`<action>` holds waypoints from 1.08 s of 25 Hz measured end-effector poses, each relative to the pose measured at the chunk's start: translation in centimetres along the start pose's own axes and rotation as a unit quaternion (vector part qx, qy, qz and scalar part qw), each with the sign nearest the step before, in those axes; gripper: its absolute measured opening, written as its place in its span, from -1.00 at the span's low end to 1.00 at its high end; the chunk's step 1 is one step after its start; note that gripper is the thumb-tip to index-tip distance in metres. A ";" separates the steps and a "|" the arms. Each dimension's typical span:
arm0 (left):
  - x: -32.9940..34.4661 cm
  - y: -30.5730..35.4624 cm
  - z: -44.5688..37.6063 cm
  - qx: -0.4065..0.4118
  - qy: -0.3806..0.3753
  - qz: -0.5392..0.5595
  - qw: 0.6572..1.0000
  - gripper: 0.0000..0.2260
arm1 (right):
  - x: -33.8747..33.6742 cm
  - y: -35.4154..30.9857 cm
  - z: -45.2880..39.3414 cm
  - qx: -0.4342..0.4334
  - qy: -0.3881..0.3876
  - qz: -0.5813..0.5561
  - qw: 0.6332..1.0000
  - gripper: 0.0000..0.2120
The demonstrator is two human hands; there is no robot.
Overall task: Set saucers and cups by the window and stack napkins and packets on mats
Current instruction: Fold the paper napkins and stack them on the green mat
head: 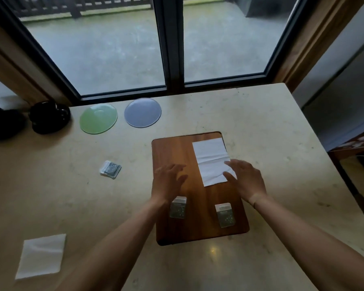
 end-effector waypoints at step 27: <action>5.6 1.9 -8.3 0.031 0.001 -0.054 0.998 -0.81 | 1.5 2.1 -8.2 0.004 0.066 -0.075 0.995 -0.97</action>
Point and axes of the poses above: each hand's wrist, its own z-axis away from the middle knuckle, its own x-axis out of the palm, y = z × x, the point moved 1 cm from there along -z, towards the middle knuckle, and after that the axes turned 7 degrees about -y, right-handed, at the moved point
